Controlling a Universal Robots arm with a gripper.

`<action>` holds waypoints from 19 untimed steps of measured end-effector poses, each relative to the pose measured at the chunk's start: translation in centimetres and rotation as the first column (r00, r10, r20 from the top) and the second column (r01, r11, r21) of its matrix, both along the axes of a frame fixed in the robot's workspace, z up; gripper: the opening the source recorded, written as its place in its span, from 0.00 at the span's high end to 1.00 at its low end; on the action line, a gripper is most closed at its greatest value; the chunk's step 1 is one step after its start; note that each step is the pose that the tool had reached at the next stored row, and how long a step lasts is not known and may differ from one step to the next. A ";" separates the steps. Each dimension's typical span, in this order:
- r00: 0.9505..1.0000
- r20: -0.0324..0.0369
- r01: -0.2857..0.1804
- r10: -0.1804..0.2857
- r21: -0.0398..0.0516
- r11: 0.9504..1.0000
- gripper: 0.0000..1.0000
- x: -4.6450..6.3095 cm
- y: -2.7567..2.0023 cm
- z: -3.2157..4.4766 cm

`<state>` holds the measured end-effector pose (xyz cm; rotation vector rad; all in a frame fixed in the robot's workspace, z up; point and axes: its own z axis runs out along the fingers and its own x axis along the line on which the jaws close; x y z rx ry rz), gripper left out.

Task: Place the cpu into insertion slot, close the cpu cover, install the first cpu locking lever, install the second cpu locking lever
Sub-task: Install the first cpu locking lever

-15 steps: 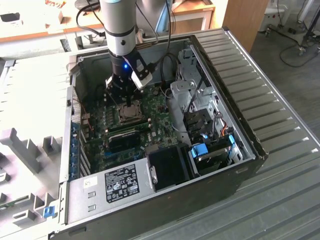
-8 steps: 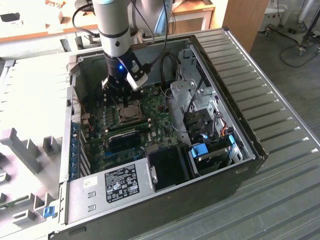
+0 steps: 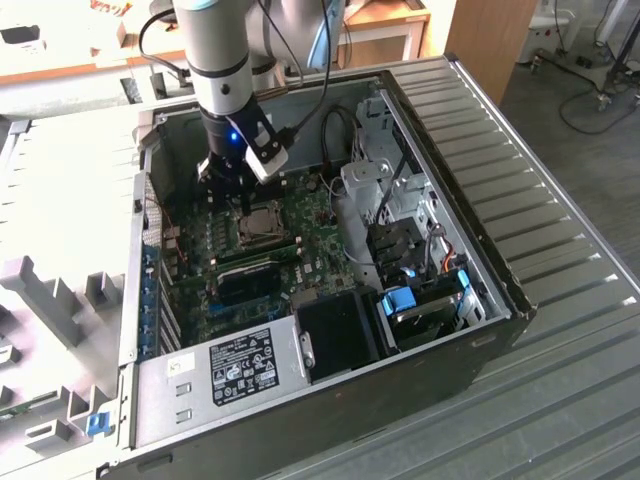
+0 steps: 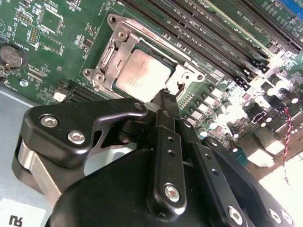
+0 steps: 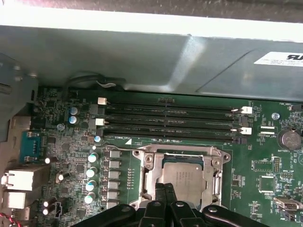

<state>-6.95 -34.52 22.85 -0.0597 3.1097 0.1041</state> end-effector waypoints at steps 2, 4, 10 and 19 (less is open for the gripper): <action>1.000 0.000 0.000 0.000 0.000 1.000 0.89 0.0 -0.01 0.15; 1.000 0.000 0.000 0.000 0.000 1.000 0.89 0.0 0.00 0.43; 1.000 0.000 0.000 0.000 0.000 1.000 0.89 0.0 0.00 1.45; 1.000 0.000 0.000 0.000 0.001 1.000 0.89 0.0 0.00 2.04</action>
